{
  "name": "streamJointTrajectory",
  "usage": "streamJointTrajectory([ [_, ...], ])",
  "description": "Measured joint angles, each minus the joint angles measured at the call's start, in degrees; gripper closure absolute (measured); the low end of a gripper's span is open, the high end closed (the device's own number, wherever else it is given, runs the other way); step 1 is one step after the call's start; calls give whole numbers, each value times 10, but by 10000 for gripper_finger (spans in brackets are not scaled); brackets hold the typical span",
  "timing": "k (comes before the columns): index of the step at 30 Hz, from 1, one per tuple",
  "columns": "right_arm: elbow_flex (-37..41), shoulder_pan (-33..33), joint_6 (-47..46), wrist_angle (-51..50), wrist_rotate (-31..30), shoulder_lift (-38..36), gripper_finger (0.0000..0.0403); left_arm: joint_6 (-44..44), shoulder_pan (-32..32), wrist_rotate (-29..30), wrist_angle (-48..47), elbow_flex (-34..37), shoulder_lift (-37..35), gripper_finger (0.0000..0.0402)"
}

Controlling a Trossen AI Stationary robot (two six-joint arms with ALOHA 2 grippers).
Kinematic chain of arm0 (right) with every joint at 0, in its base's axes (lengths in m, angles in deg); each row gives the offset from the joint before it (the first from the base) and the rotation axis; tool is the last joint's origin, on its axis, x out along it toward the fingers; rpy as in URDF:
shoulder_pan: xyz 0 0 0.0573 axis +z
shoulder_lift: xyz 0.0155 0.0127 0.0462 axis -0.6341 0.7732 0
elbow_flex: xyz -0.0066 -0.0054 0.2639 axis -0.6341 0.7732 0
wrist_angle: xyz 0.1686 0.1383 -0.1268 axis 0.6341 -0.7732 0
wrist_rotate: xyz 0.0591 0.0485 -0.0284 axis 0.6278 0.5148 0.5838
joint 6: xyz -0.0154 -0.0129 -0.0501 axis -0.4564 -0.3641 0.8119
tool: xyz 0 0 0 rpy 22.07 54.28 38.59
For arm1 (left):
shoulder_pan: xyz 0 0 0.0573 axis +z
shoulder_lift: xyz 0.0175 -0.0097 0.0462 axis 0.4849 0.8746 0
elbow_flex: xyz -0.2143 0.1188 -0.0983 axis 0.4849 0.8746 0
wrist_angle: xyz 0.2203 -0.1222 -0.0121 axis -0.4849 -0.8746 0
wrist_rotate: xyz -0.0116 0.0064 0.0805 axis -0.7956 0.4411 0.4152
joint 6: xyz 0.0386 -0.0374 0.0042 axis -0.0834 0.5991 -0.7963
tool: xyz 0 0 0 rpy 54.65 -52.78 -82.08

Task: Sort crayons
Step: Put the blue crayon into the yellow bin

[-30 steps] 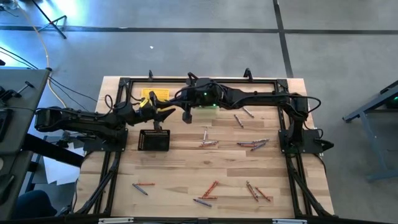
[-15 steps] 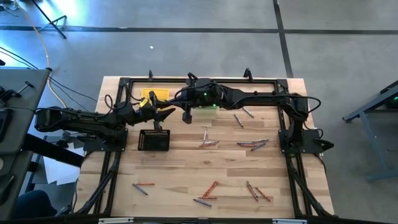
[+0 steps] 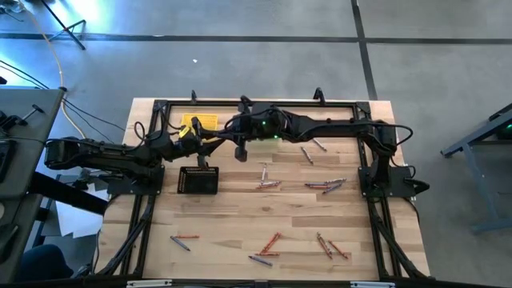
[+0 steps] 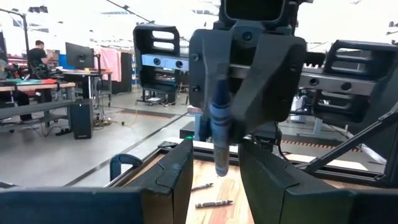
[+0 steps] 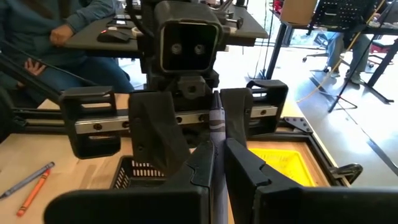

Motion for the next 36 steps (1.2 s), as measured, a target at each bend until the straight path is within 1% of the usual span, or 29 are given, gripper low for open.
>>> streamJointTrajectory([
  [3, 0, 0, 0, 0, 0, 0, 387, -6, 0, -2, 1, 0, 0, 301],
  [10, 0, 0, 0, 0, 0, 0, 387, -6, 0, -3, 1, 0, 0, 378],
  [12, 0, 0, 0, 0, 0, 0, 387, -6, 0, -2, 1, 0, 0, 393],
  [29, 0, 0, 0, -9, 0, -1, 387, -8, 0, -15, 5, 1, 1, 401],
  [36, 0, 0, 0, -10, 0, -1, 387, -2, 0, -17, 8, 1, 1, 386],
])
